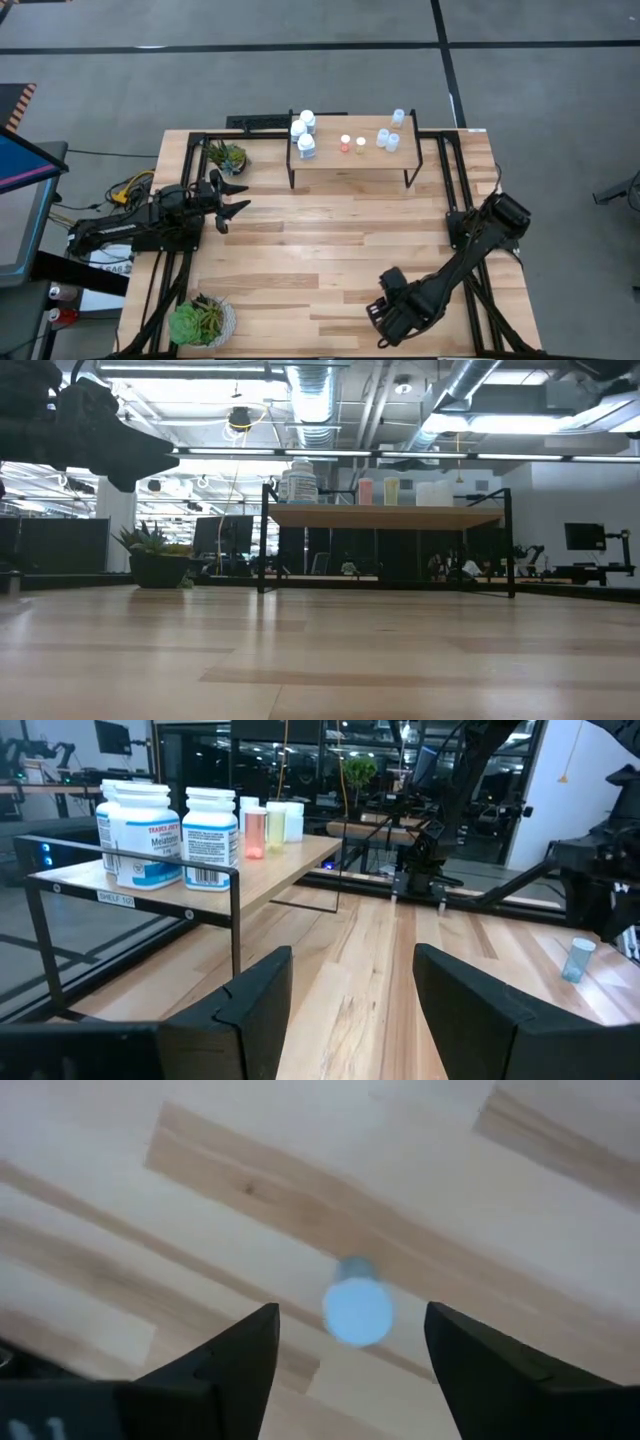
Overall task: Pick and place medicine bottles onto shelf by color
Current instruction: Put the blue pill bottle on the shelf
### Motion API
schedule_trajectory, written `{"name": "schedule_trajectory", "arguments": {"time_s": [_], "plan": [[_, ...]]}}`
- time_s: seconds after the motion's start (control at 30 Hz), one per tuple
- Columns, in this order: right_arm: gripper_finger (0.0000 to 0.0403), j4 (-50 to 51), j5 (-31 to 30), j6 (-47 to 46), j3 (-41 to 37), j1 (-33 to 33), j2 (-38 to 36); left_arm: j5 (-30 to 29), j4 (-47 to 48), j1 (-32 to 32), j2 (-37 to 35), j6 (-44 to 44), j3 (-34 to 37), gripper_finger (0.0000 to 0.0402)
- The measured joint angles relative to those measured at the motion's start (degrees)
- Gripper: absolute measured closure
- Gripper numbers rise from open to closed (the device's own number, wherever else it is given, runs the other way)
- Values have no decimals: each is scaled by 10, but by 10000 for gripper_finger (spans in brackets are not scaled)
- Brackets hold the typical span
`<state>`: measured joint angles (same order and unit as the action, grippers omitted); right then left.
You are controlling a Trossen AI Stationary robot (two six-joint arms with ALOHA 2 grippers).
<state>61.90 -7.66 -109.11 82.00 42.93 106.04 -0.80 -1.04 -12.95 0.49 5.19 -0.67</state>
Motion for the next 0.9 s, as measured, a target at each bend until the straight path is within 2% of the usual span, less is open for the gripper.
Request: {"name": "schedule_trajectory", "arguments": {"time_s": [0.23, 0.9], "plan": [[126, -2, 1, -18, 0, 5, 9, 0, 0, 0, 0, 0, 0, 205], [126, -13, 7, 3, -14, -7, 21, 0, 0, 0, 0, 4, 0, 205]]}}
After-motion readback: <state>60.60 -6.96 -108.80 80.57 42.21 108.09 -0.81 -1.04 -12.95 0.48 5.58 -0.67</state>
